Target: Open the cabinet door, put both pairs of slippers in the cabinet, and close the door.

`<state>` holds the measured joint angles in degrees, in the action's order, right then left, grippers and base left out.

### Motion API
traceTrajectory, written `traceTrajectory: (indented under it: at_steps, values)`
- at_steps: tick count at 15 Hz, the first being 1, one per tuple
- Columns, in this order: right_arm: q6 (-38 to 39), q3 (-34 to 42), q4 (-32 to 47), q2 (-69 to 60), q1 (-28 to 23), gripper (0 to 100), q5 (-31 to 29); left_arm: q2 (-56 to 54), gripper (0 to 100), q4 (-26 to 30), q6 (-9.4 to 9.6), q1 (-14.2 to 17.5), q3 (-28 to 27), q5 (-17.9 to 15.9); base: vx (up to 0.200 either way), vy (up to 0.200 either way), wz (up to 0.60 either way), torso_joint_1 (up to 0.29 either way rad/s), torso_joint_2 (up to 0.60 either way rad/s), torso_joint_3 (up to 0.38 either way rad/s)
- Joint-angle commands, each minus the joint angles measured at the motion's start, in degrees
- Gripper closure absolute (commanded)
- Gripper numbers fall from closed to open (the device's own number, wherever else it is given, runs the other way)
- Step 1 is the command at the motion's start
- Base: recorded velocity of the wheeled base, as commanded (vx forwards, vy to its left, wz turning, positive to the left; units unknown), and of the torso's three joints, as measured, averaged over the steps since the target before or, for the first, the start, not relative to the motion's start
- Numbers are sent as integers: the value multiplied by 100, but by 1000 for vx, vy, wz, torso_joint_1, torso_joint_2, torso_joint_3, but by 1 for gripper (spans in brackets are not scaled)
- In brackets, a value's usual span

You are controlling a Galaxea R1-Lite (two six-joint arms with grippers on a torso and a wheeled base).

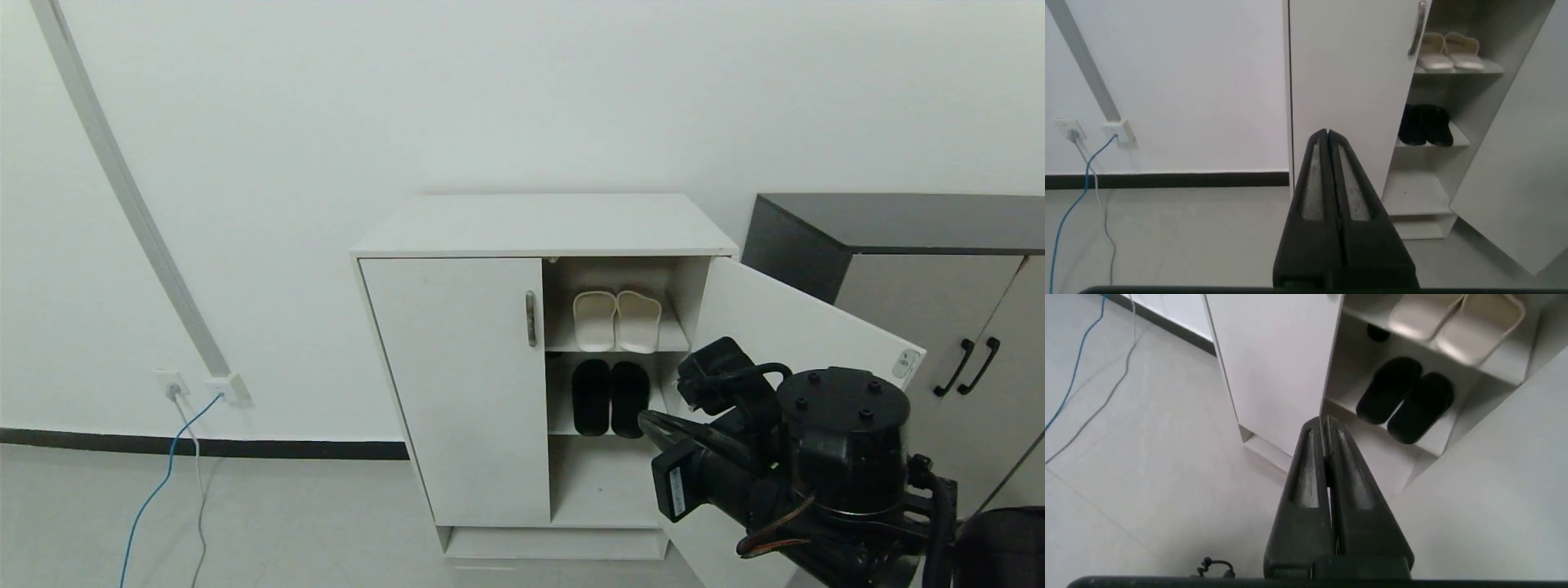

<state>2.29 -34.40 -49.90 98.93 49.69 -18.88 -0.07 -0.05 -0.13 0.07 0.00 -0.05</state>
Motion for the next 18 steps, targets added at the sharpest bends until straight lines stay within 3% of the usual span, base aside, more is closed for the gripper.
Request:
traceTrajectory:
  at_steps: [1,18]
  values:
    - [-1,4,-3,13,6,100,-1,7,100,-4,-4,1,0,-4,0,0,0,173,-486,-320]
    - [-36,74,-3,13,-3,100,7,7,100,-4,-4,1,0,5,0,0,0,225,-533,-313]
